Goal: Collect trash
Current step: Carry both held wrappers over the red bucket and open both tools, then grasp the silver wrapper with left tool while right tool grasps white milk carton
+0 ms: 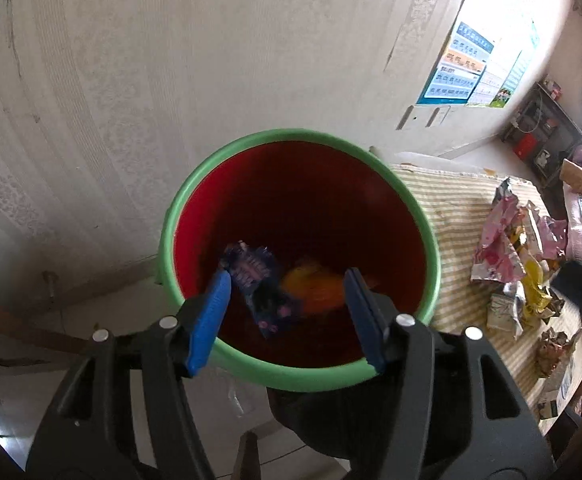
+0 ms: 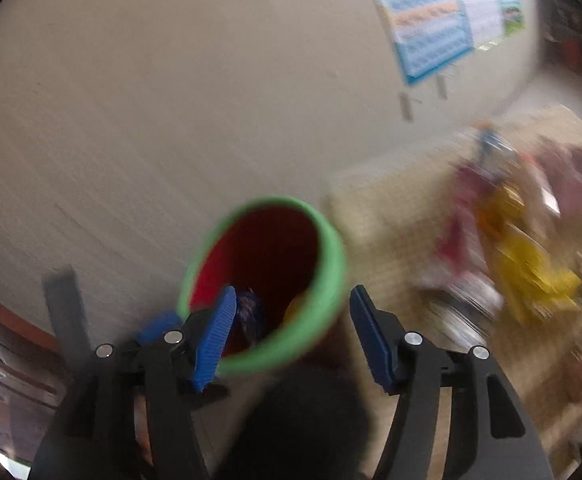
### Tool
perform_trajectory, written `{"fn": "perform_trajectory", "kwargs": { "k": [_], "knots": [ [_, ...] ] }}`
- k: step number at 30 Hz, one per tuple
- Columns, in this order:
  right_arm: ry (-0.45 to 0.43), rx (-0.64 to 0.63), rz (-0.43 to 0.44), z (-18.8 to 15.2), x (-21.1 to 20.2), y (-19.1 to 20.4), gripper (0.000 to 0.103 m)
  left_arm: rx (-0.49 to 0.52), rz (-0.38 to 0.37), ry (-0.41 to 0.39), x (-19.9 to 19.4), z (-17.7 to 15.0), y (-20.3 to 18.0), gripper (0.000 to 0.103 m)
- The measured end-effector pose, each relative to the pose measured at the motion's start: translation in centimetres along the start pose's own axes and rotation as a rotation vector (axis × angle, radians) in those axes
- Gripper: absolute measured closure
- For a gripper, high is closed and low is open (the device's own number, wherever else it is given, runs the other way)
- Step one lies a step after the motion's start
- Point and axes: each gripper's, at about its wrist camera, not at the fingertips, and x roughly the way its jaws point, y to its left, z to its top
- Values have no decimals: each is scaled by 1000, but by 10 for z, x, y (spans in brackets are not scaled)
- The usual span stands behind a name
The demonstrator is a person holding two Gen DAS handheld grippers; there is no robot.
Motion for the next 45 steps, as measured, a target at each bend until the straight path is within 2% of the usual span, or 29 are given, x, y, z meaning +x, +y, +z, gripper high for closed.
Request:
{"fn": "perform_trajectory", "kwargs": {
  "k": [2, 5, 6, 8, 10, 12, 14, 17, 20, 23, 29, 32, 36, 41, 45],
  "knots": [
    [-7, 19, -103, -19, -19, -30, 45, -6, -12, -17, -4, 4, -5, 47],
    [-39, 71, -268, -41, -52, -78, 45, -9, -75, -49, -17, 6, -27, 47],
    [-59, 98, -362, -50, -68, -102, 45, 18, -97, -61, -22, 6, -40, 47],
    [-90, 159, -486, -62, -91, -136, 45, 95, -142, -78, -31, 2, -72, 47],
    [-114, 265, -540, -76, -113, -169, 44, 165, -178, -80, -36, -4, -100, 47],
    [-125, 375, -557, -82, -126, -202, 44, 224, -210, -71, -38, -11, -125, 47],
    [-132, 422, -576, -89, -135, -220, 42, 274, -251, -48, -37, -18, -150, 47],
    [-127, 472, -572, -96, -143, -236, 39, 334, -274, -20, -25, -28, -181, 47],
    [-111, 487, -551, -104, -147, -241, 38, 369, -268, 41, 1, -33, -200, 47],
    [-101, 477, -551, -109, -145, -240, 35, 391, -224, 140, 41, -37, -221, 47],
    [-91, 537, -532, -115, -144, -251, 34, 392, -154, 239, 84, -53, -227, 47],
    [-72, 551, -521, -119, -140, -252, 34, 402, -140, 226, 87, -56, -229, 51],
    [-57, 557, -504, -120, -133, -252, 33, 417, -194, 176, 66, -59, -226, 56],
    [-31, 531, -511, -121, -115, -248, 24, 451, -229, 134, 31, -75, -217, 56],
    [15, 471, -522, -118, -98, -239, 23, 467, -246, 140, 21, -82, -217, 55]
  ]
}}
